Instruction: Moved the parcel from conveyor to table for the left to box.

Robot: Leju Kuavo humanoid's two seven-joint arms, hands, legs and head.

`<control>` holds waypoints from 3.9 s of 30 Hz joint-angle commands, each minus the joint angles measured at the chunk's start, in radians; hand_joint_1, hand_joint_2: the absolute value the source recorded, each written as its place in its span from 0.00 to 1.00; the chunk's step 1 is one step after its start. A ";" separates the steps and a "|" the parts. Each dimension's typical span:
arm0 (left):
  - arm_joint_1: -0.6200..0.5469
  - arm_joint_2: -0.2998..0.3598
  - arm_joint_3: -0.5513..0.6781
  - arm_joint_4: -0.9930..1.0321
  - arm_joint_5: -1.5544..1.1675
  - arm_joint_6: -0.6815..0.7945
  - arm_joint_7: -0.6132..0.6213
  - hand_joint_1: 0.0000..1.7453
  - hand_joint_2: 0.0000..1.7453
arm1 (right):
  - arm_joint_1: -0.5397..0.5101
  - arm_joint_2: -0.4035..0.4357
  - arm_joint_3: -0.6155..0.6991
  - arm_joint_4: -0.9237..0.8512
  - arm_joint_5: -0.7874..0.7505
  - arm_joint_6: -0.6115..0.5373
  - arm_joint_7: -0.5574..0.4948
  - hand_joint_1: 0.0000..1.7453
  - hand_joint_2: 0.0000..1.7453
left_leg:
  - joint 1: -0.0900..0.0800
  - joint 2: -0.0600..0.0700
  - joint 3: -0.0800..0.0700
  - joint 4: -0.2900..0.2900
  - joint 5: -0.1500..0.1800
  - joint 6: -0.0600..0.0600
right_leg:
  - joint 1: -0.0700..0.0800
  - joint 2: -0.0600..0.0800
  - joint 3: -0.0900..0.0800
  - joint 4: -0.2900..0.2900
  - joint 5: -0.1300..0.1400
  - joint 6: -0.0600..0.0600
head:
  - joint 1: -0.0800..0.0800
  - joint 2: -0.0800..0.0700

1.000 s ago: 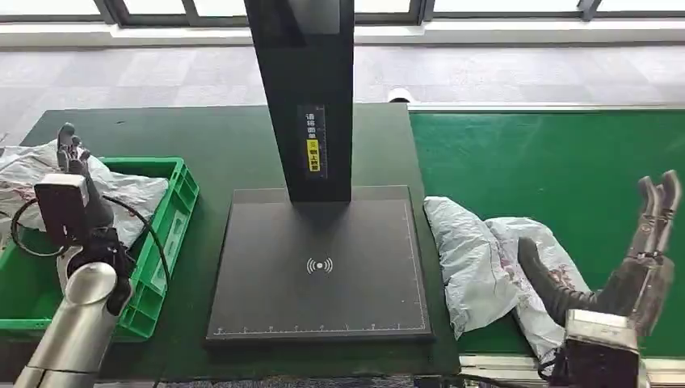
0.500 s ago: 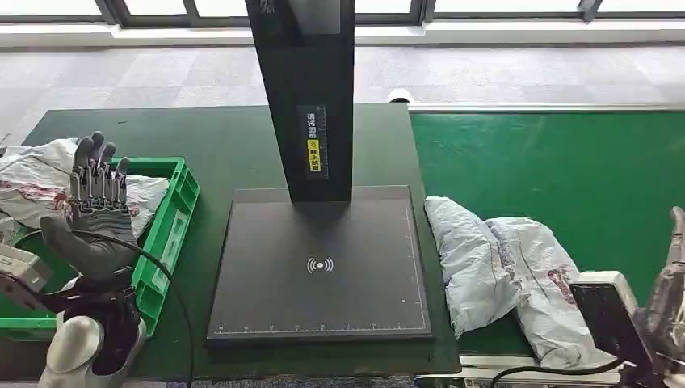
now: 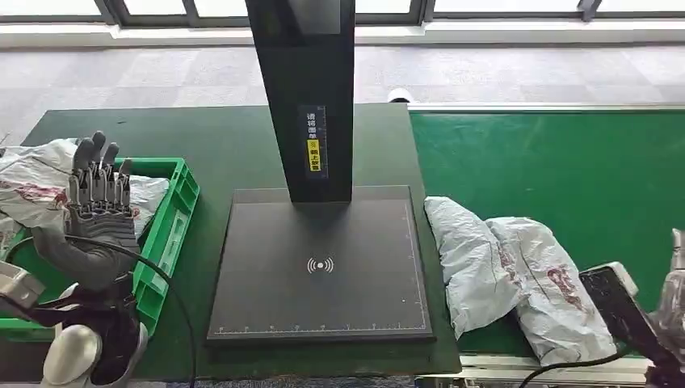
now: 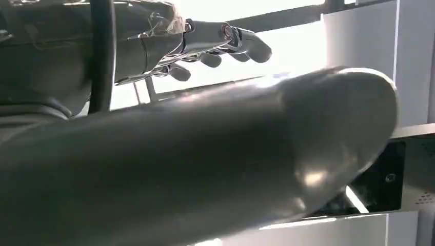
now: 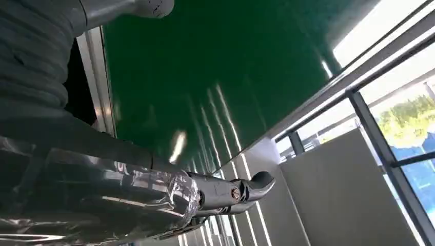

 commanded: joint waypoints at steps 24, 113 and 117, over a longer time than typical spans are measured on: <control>-0.053 0.036 -0.011 0.065 -0.019 -0.015 0.012 0.00 0.00 | -0.314 -0.258 0.380 0.676 -0.283 0.331 0.095 0.00 1.00 | -0.001 0.002 0.000 -0.002 0.003 0.002 | 0.000 0.002 0.000 -0.002 0.003 0.002 | 0.000 0.000; -0.005 0.023 -0.051 0.061 -0.006 0.012 -0.002 0.00 0.00 | 0.065 -0.017 0.197 -0.177 0.029 -0.502 -0.168 1.00 1.00 | -0.002 -0.003 -0.001 -0.003 0.003 0.004 | -0.003 -0.003 -0.001 -0.003 0.002 0.003 | 0.000 0.000; -0.012 0.028 -0.063 0.074 0.001 0.021 -0.007 0.00 0.00 | 0.053 -0.017 0.226 -0.171 0.036 -0.528 -0.176 1.00 1.00 | -0.001 -0.001 -0.002 -0.001 0.003 0.004 | -0.003 -0.001 -0.002 -0.002 0.001 0.004 | 0.000 0.000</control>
